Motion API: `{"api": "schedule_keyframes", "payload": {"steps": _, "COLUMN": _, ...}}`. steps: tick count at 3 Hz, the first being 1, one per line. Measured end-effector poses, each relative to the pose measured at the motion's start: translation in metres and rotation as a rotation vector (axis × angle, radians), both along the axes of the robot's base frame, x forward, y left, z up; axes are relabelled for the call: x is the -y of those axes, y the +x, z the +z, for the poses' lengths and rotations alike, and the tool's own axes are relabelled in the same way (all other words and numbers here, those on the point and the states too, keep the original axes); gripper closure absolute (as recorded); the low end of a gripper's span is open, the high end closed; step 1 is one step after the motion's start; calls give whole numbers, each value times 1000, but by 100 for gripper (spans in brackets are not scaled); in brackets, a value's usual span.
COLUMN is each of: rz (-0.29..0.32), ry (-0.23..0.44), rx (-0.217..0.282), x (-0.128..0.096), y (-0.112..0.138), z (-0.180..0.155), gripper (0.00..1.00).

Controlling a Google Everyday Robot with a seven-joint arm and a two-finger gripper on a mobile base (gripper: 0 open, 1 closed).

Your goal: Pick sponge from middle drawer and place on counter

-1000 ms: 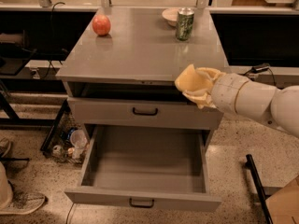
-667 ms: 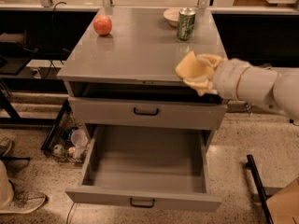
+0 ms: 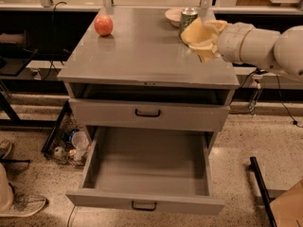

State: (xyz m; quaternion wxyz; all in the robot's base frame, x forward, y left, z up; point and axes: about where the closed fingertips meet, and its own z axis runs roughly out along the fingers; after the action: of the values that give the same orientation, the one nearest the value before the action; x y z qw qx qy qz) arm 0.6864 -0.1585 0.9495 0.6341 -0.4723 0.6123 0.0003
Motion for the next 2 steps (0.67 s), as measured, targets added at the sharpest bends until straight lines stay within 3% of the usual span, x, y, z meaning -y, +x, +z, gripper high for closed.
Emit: {"api": "schedule_keyframes", "payload": {"steps": 2, "rz": -19, "ry": 42, "rx": -129, "x": 1, "y": 66, "z": -13, "gripper": 100}}
